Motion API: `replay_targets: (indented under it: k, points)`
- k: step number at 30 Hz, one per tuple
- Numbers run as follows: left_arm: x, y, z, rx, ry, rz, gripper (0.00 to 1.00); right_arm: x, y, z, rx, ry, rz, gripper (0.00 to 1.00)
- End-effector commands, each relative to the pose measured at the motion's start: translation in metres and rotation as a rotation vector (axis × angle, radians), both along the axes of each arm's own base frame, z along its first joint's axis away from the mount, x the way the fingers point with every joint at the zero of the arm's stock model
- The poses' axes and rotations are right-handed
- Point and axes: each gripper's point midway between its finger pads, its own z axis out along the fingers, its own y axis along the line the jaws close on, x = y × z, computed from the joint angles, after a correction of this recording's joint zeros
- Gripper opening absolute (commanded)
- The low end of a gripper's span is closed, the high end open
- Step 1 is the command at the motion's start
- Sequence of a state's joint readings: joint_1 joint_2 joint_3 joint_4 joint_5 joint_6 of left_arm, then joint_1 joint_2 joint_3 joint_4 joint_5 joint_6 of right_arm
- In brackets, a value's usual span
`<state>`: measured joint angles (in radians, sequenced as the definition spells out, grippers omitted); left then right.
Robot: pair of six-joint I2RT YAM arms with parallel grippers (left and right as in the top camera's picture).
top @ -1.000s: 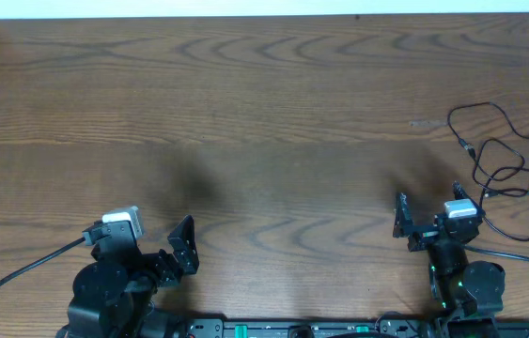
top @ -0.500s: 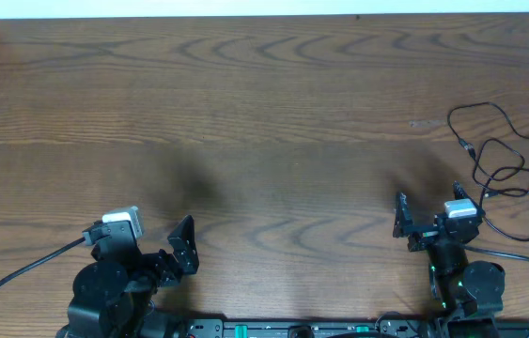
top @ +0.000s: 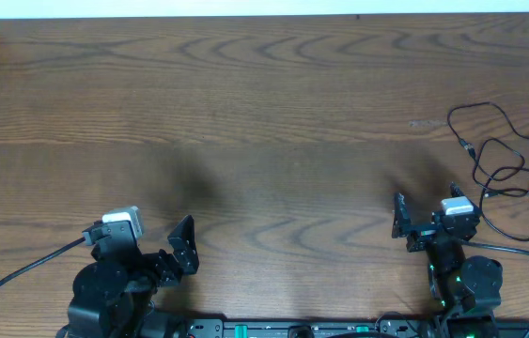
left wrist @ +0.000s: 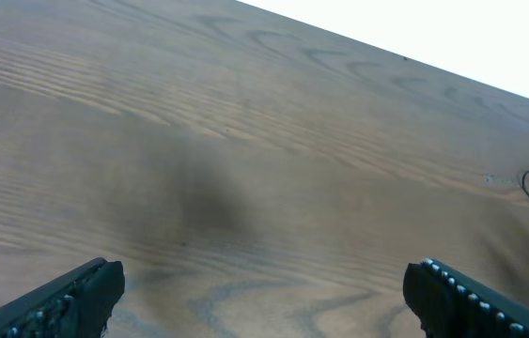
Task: Untangle cables
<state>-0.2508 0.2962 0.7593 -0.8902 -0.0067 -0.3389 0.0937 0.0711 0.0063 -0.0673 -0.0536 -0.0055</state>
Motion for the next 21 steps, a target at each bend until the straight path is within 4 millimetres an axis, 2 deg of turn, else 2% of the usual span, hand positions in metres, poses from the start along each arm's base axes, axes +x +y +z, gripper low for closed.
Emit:
replay_targets:
  k: [1,6,11,14,18,21]
  points:
    - [-0.003,0.003,-0.001,0.024,-0.007,0.001,1.00,0.000,-0.001,-0.002,-0.011,0.005,-0.002,0.99]
    - [-0.009,0.012,-0.026,0.023,0.025,0.049,1.00,0.000,-0.001,-0.002,-0.011,0.005,-0.002,0.99]
    - [0.012,0.019,-0.047,0.004,-0.080,0.103,1.00,0.000,-0.001,-0.002,-0.011,0.005,-0.002,0.99]
    - [0.031,0.023,-0.045,0.005,-0.224,0.125,1.00,0.000,-0.001,-0.002,-0.011,0.005,-0.002,0.99]
    - [0.056,0.017,-0.035,0.077,-0.419,0.054,1.00,0.000,-0.001,-0.002,-0.011,0.005,-0.002,0.99]
    - [0.067,0.018,-0.033,0.125,-0.533,0.051,0.99,0.000,-0.001,-0.002,-0.011,0.005,-0.002,0.99]
